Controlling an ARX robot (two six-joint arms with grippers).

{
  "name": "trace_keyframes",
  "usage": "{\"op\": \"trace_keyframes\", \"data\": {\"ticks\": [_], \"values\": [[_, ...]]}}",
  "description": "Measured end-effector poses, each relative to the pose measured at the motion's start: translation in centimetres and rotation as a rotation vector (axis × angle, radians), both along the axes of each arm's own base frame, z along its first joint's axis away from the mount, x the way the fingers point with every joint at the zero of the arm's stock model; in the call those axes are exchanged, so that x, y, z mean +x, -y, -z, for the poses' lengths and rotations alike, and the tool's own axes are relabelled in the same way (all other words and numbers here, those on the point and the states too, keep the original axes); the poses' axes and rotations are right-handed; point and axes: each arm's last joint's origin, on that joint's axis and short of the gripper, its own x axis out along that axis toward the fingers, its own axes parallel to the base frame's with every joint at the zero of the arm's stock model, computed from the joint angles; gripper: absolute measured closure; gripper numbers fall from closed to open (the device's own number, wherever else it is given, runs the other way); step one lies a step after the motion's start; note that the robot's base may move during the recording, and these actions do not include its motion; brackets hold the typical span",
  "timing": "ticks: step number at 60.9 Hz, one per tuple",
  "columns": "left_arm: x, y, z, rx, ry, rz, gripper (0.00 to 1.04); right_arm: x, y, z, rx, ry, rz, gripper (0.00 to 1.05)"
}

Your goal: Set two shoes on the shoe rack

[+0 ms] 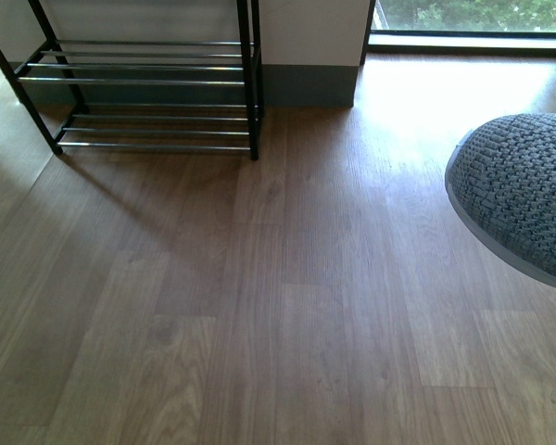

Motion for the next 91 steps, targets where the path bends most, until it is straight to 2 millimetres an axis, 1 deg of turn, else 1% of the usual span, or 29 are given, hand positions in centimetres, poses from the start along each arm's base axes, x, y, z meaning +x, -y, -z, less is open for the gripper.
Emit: {"op": "trace_keyframes", "data": {"ticks": [91], "values": [[0.02, 0.02, 0.02, 0.0, -0.002, 0.004, 1.03, 0.0, 0.0, 0.0, 0.002, -0.001, 0.0, 1.03]]}}
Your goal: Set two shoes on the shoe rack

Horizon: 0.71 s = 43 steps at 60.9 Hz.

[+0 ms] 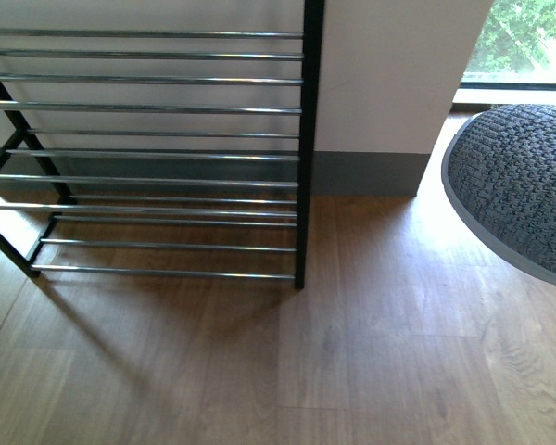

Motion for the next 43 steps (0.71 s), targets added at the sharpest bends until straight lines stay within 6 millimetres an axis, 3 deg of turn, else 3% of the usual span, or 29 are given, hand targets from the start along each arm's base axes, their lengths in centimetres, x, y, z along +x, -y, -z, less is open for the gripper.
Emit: {"op": "trace_keyframes", "data": {"ticks": [43], "values": [[-0.02, -0.03, 0.02, 0.004, 0.002, -0.011, 1.03, 0.01, 0.0, 0.12, 0.001, -0.003, 0.0, 1.03]]}}
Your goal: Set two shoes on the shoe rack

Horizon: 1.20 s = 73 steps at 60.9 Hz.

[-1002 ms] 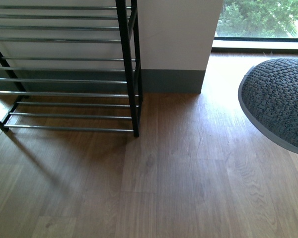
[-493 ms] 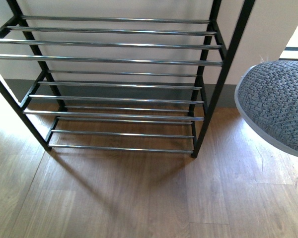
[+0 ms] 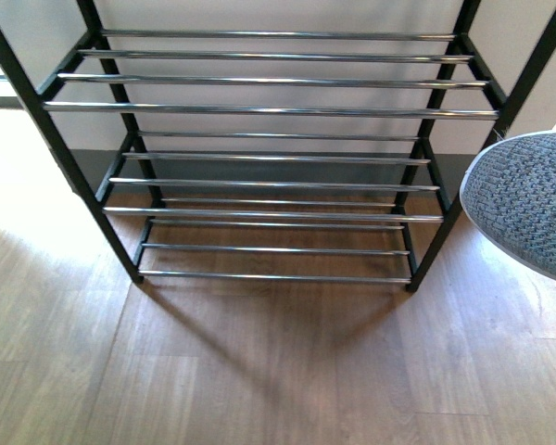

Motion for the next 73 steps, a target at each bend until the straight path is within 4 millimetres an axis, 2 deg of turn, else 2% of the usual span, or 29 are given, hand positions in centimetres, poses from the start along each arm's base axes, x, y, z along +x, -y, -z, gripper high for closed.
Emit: {"op": "trace_keyframes", "data": {"ticks": [67, 73], "values": [[0.0, 0.01, 0.06, 0.0, -0.003, 0.005, 1.03, 0.0, -0.03, 0.07, 0.003, -0.003, -0.008, 1.03], [0.0, 0.01, 0.06, -0.001, -0.003, 0.005, 1.03, 0.13, -0.13, -0.18, 0.138, 0.051, -0.11, 1.03]]}}
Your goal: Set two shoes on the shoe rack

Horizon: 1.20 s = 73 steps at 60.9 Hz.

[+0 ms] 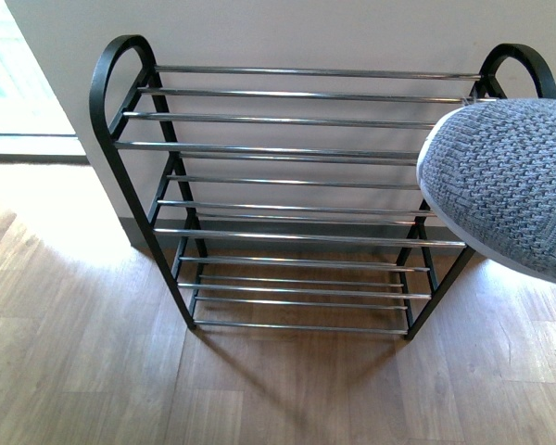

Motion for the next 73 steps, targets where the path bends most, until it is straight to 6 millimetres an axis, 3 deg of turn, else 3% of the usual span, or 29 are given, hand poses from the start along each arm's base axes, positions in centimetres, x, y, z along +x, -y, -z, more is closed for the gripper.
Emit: {"op": "trace_keyframes", "data": {"ticks": [8, 15, 20, 29, 46, 57, 65, 73], "values": [[0.0, 0.0, 0.0, 0.0, 0.0, 0.0, 1.03, 1.4, -0.8, -1.0, 0.08, -0.035, 0.055, 1.03], [0.0, 0.0, 0.0, 0.0, 0.0, 0.0, 1.03, 5.7, -3.8, -3.5, 0.188, -0.14, 0.088, 1.03], [0.0, 0.0, 0.0, 0.0, 0.0, 0.0, 1.03, 8.5, -5.7, -4.1, 0.22, -0.222, 0.106, 1.03], [0.0, 0.0, 0.0, 0.0, 0.0, 0.0, 1.03, 14.1, -8.3, -3.3, 0.254, -0.37, 0.202, 1.03], [0.0, 0.0, 0.0, 0.0, 0.0, 0.0, 1.03, 23.6, -10.7, -1.5, 0.423, -0.49, 0.408, 1.03], [0.0, 0.0, 0.0, 0.0, 0.0, 0.0, 1.03, 27.2, -10.9, -1.5, 0.441, -0.49, 0.446, 1.03], [0.0, 0.0, 0.0, 0.0, 0.0, 0.0, 1.03, 29.6, -9.4, 0.3, 0.429, -0.52, 0.531, 1.03], [0.0, 0.0, 0.0, 0.0, 0.0, 0.0, 1.03, 30.6, -8.0, 0.3, 0.471, -0.525, 0.58, 1.03]]}}
